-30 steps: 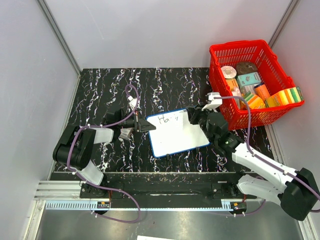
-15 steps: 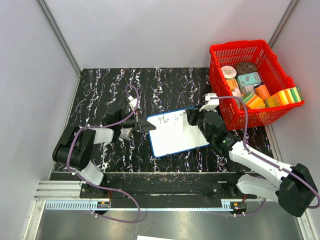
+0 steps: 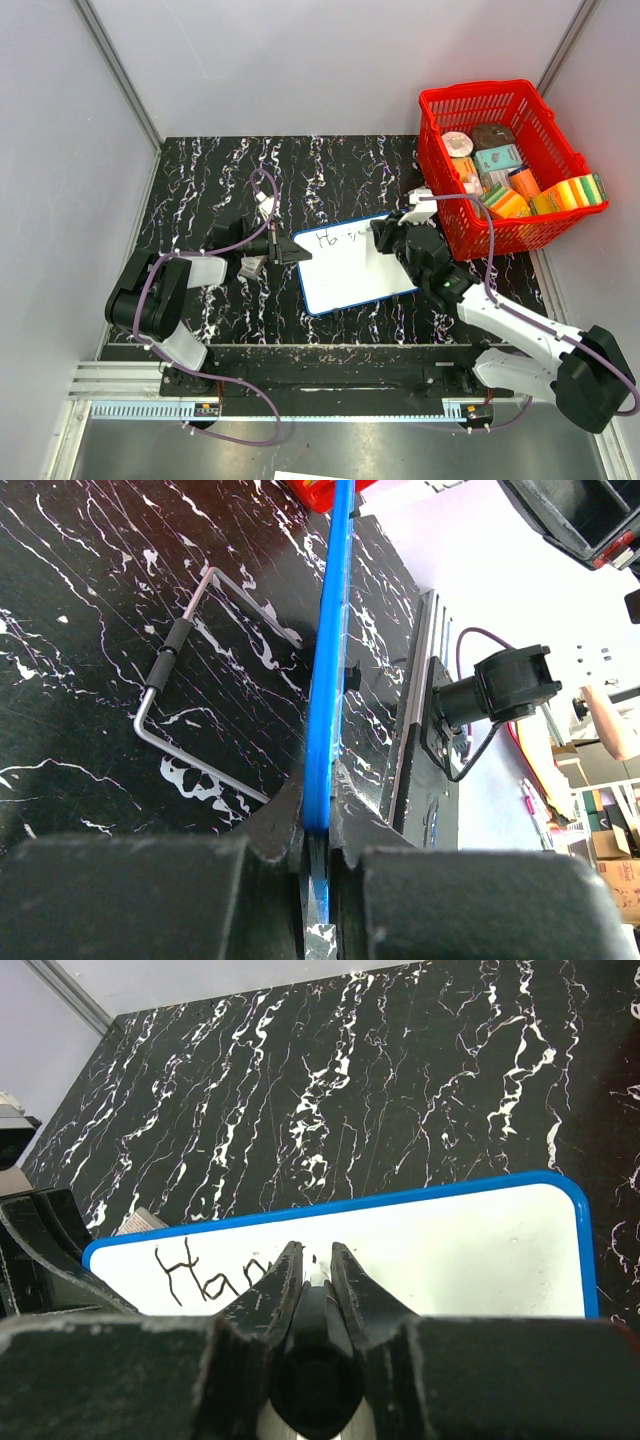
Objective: Write a sentence on the whiteboard
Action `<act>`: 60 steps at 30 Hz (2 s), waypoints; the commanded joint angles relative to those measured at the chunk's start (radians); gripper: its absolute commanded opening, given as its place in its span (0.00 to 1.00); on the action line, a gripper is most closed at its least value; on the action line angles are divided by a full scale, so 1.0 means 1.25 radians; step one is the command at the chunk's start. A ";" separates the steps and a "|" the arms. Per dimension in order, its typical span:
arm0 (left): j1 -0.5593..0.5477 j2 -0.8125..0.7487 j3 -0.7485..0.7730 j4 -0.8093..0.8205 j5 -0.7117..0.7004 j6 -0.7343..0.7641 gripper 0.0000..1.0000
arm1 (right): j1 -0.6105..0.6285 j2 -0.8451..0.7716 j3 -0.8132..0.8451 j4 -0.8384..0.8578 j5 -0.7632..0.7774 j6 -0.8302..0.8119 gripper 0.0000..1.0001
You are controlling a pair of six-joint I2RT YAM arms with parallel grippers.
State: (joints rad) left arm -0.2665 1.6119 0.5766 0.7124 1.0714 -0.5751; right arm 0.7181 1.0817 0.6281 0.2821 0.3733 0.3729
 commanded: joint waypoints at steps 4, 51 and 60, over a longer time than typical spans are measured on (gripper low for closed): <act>-0.003 -0.001 0.006 -0.032 -0.068 0.103 0.00 | -0.006 -0.027 -0.032 -0.017 -0.019 0.020 0.00; -0.003 -0.002 0.006 -0.032 -0.066 0.104 0.00 | -0.010 -0.008 0.009 0.026 0.062 -0.001 0.00; -0.003 -0.002 0.006 -0.031 -0.067 0.104 0.00 | -0.009 -0.032 -0.010 -0.004 0.040 0.004 0.00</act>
State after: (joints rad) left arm -0.2657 1.6115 0.5766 0.7059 1.0698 -0.5751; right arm 0.7166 1.0714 0.6186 0.2844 0.4026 0.3870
